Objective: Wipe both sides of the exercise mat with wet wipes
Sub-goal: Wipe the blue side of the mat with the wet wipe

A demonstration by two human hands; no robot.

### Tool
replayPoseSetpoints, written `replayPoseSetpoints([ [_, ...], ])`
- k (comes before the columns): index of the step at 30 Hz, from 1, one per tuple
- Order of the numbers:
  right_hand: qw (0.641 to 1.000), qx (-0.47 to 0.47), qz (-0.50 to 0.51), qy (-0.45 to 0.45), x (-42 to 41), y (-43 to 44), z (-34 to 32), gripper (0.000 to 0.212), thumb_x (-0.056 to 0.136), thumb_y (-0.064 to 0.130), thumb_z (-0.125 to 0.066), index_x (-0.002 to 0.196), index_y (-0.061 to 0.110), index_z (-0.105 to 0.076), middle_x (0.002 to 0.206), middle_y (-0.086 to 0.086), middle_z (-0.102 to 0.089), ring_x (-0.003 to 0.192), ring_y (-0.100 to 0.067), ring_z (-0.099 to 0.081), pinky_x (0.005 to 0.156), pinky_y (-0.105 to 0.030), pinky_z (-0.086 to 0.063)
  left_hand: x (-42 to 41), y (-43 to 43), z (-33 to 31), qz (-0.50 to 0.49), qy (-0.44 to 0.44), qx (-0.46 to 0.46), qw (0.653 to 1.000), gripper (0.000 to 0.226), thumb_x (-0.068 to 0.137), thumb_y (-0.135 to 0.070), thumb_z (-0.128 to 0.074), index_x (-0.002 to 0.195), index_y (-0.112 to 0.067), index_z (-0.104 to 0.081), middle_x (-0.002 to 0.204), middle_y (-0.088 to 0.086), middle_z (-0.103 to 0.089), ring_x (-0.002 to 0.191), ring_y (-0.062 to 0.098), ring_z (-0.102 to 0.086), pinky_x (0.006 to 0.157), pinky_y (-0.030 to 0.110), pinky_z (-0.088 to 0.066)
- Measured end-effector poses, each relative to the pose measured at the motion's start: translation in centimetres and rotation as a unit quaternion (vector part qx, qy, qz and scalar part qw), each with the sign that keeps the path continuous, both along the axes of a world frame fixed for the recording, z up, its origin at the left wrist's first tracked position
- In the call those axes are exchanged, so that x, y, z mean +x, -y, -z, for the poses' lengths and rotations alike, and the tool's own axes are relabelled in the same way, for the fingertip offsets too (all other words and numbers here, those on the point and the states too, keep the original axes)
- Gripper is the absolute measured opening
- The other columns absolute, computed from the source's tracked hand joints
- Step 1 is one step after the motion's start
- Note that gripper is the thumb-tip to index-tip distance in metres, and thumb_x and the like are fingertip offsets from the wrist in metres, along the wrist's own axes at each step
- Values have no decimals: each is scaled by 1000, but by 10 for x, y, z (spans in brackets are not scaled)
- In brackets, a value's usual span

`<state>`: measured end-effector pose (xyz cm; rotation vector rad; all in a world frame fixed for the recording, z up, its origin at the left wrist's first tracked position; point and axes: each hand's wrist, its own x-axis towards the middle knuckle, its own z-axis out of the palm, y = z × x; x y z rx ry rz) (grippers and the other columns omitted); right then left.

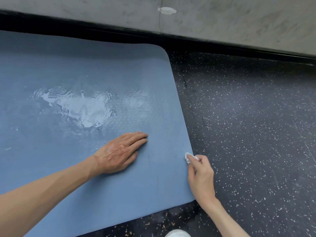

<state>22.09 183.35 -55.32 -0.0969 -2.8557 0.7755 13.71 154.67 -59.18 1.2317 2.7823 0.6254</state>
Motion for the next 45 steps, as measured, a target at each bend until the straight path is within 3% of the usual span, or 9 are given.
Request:
replayPoseSetpoints([
  [3, 999, 14, -37, 5, 5, 25, 9, 24, 85, -6, -66, 105, 9, -69, 88, -1, -51, 66, -13, -50, 63, -14, -40, 0, -1, 0, -2, -1, -6, 1000, 46, 99, -26, -34, 139, -7, -47, 147, 7, -46, 137, 22, -40, 116, 33, -25],
  [7, 987, -14, -160, 26, 15, 45, 12, 20, 89, 7, -58, 105, 18, -64, 87, -4, -52, 63, -18, -53, 56, -26, -46, 1, -1, 0, -2, 1, -10, 1000, 46, 99, -26, -35, 138, -7, -48, 147, 7, -46, 137, 22, -40, 116, 31, -23],
  [12, 1000, 19, 0, 1, -34, 5, 4, 20, 90, 1, -62, 109, 4, -69, 92, -5, -53, 70, -16, -51, 62, -26, -43, 0, 0, 0, -5, 6, -16, 1000, 47, 99, -26, -34, 140, -7, -47, 148, 7, -45, 138, 22, -39, 117, 31, -21],
  [18, 985, 6, -173, 26, 2, 66, 15, 24, 90, 9, -53, 110, 18, -61, 89, -5, -51, 63, -19, -49, 56, -26, -41, 0, -2, 2, -1, 5, -4, 1000, 46, 98, -26, -36, 139, -7, -47, 148, 7, -45, 138, 21, -39, 116, 34, -26],
  [24, 1000, 23, -13, 8, -58, 19, 7, 19, 90, 1, -60, 107, 5, -68, 92, -5, -50, 71, -18, -50, 65, -26, -41, 0, 0, 3, 1, 5, -1, 1000, 46, 98, -25, -37, 140, -8, -46, 149, 7, -44, 139, 22, -39, 115, 36, -28],
  [29, 988, 15, -153, 13, -31, 64, 13, 23, 93, 14, -48, 109, 13, -64, 89, -4, -49, 67, -23, -53, 59, -29, -45, -4, -1, 3, 12, 4, 12, 1000, 45, 97, -24, -39, 136, -6, -50, 146, 9, -47, 136, 24, -43, 114, 36, -29],
  [36, 1000, 21, 9, -3, -85, 24, 9, 21, 95, 10, -52, 108, 4, -68, 91, -3, -50, 75, -24, -56, 70, -20, -37, -32, -2, -5, -35, -5, 15, 999, 44, 98, -23, -36, 134, -4, -52, 144, 10, -48, 134, 26, -44, 115, 35, -28],
  [41, 988, -1, -157, 8, -57, 78, 15, 29, 95, 21, -42, 110, 12, -65, 88, -3, -49, 66, -23, -53, 59, -31, -46, -60, -1, -7, -85, -16, 14, 996, 47, 96, -24, -36, 133, -1, -52, 142, 14, -50, 131, 29, -45, 113, 35, -29],
  [45, 997, 16, -72, -15, -94, 45, 11, 19, 90, 5, -60, 106, 7, -71, 87, -7, -53, 68, -21, -56, 66, -23, -44, -80, 5, -9, -127, -30, 13, 991, 47, 95, -24, -37, 132, 1, -51, 141, 16, -49, 129, 30, -44, 110, 40, -32],
])
